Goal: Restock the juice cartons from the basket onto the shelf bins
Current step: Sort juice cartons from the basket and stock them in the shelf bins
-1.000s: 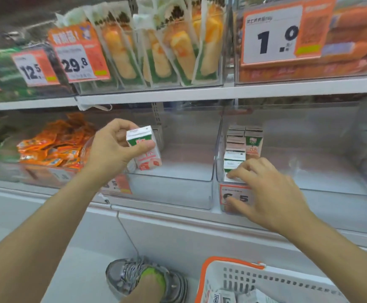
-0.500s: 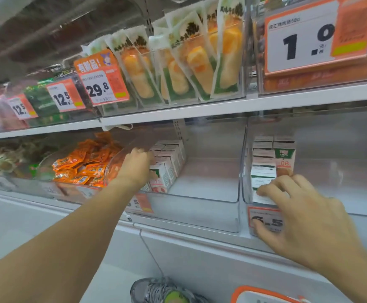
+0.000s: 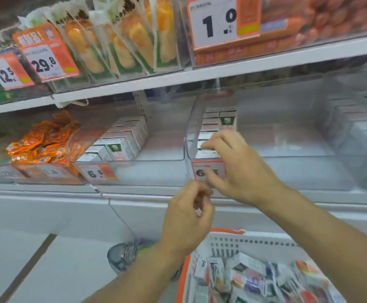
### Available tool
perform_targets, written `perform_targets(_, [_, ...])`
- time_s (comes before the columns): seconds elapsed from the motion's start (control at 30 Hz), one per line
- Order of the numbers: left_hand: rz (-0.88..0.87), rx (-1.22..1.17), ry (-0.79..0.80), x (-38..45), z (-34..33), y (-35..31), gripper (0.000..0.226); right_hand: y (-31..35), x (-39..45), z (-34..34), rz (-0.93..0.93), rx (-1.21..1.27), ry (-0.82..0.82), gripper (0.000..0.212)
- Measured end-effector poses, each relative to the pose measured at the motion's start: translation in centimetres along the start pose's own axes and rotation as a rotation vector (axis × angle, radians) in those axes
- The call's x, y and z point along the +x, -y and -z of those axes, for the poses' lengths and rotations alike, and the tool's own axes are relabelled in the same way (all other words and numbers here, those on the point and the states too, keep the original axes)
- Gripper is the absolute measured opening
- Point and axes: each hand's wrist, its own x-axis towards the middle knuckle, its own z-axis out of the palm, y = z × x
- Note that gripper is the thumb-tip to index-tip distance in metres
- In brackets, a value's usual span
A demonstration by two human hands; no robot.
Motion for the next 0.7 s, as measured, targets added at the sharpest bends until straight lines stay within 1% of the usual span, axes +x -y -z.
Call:
perform_targets(0.07, [0.179, -0.07, 0.256, -4.2, -3.4, -0.5, 0.013, 1.0, -2.2, 1.3, 0.018, 0.089, -0.181, 0.025])
perform_targets(0.1, [0.241, -0.082, 0.407, -6.6, -5.2, -0.7, 0.017, 1.2, -4.5, 1.7, -0.015, 0.133, -0.188, 0.018])
perform_targets(0.13, [0.271, -0.075, 0.553, -8.9, -6.8, -0.7, 0.023, 1.1, -7.0, 1.8, -0.078, 0.184, -0.141, 0.013])
perform_targets(0.2, [0.292, -0.027, 0.821, -12.8, -9.5, -0.1, 0.04, 0.0, -13.5, 1.2, -0.307, 0.319, 0.084, 0.01])
perform_targets(0.27, [0.348, 0.047, 1.059, -16.2, -11.3, 0.5, 0.05, -1.4, -20.8, -0.3, -0.572, 0.42, 0.332, 0.012])
perform_targets(0.33, [0.416, 0.077, 1.242, -19.0, -12.5, 1.0, 0.058, -2.6, -27.2, -1.5, -0.721, 0.436, 0.535, 0.012])
perform_targets(0.4, [0.453, 0.109, 1.323, -21.1, -13.0, 1.3, 0.063, -3.1, -31.9, -2.3, -0.791, 0.403, 0.8, 0.008])
perform_targets(0.47, [0.441, 0.164, 1.351, -22.9, -12.8, 1.6, 0.063, -3.2, -34.2, -2.6, -0.779, 0.324, 1.073, 0.029])
perform_targets(0.5, [0.414, 0.191, 1.365, -23.6, -12.8, 1.7, 0.064, -3.2, -34.6, -2.6, -0.754, 0.295, 1.17, 0.039])
perform_targets(0.57, [0.35, 0.247, 1.39, -24.9, -13.0, 2.0, 0.064, -3.0, -34.5, -2.8, -0.706, 0.281, 1.288, 0.054])
perform_targets(0.63, [0.317, 0.276, 1.364, -25.5, -13.3, 2.0, 0.062, -2.5, -33.8, -3.3, -0.647, 0.243, 1.398, 0.065])
perform_targets(0.7, [0.297, 0.271, 1.355, -25.5, -13.6, 2.0, 0.059, -1.7, -33.3, -4.0, -0.566, 0.188, 1.491, 0.068])
